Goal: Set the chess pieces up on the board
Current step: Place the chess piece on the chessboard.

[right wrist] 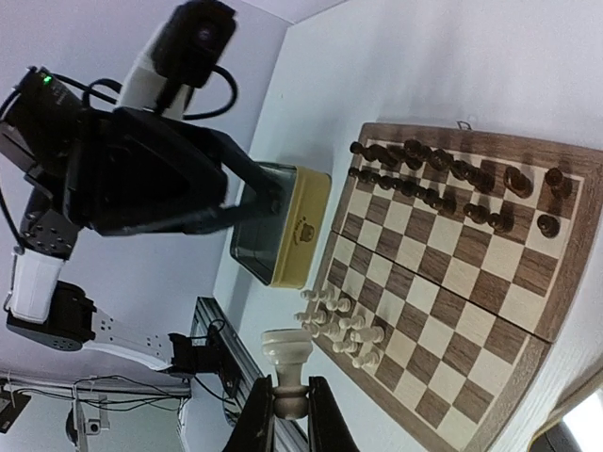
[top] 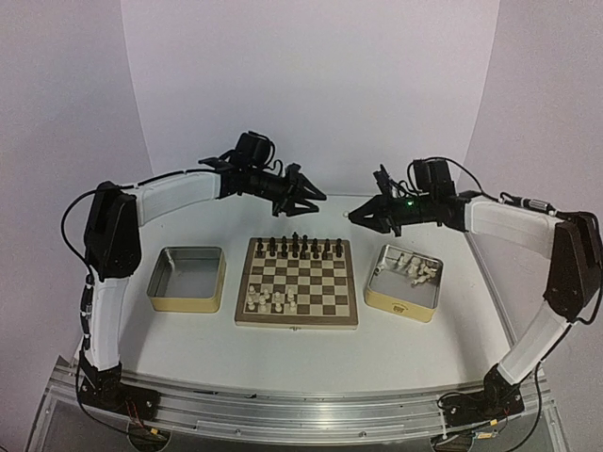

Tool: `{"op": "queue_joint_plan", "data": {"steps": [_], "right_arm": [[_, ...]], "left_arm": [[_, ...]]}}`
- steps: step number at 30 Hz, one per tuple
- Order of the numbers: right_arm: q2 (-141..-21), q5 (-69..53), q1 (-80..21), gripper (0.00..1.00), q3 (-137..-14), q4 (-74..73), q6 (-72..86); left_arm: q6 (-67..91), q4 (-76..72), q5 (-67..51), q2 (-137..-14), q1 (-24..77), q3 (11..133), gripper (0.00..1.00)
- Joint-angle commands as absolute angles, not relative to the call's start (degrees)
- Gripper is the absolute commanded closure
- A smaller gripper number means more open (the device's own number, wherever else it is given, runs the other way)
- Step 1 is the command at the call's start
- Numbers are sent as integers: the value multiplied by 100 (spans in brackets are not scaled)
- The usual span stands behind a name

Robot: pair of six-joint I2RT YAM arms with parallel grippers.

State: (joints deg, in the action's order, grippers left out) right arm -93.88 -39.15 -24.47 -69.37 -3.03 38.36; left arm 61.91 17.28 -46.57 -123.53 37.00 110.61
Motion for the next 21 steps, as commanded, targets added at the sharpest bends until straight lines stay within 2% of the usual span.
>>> {"op": "queue_joint_plan", "data": {"steps": [1,11,21], "right_arm": [[-9843,-3693,-2468,100,-8182,-3854,2720],[-11418,-2446,-3116,100,-10913,-7139,2496],[-12556,-1318,-3776,100,-12555,-8620,2826]], "left_arm": [[5248,2809,-3735,-11520,3510,11446,65],[4772,3398,-2493,-10679,3220,11012,66],[4509,3742,-2035,-10527,3165,11048,66]]}}
